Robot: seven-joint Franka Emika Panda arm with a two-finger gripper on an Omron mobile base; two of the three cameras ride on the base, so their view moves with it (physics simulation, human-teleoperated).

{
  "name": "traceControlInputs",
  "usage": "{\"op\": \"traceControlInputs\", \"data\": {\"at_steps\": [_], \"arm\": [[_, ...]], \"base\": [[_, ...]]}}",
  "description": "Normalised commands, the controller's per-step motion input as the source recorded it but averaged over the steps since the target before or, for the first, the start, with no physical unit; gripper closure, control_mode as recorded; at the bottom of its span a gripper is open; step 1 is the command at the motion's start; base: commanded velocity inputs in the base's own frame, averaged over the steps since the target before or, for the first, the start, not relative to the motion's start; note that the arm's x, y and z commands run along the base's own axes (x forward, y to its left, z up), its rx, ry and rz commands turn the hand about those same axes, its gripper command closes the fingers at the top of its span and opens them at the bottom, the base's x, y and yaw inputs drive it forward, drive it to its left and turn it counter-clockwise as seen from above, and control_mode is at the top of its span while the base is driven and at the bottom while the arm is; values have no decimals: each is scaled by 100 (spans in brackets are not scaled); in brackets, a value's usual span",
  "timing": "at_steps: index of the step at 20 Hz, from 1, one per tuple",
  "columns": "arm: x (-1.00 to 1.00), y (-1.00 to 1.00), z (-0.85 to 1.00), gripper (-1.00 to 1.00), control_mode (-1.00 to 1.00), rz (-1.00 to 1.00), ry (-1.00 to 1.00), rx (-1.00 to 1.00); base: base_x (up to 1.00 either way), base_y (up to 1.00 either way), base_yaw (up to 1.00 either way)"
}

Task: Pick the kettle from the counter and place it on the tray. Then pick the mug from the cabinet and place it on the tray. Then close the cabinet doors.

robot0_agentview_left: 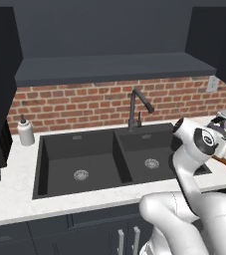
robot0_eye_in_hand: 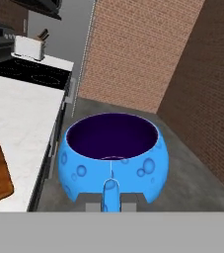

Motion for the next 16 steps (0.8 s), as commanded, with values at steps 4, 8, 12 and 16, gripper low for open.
{"op": "traceControlInputs", "data": {"at_steps": [4, 8, 12, 16], "arm": [[3, -58, -26, 100, -100, 6, 0, 8], [18, -46, -25, 100, -100, 12, 0, 9], [34, -26, -26, 100, -100, 18, 0, 7], [47, -10, -23, 100, -100, 16, 0, 0]], "base": [[0, 0, 0], [0, 0, 0], [0, 0, 0], [0, 0, 0]]}}
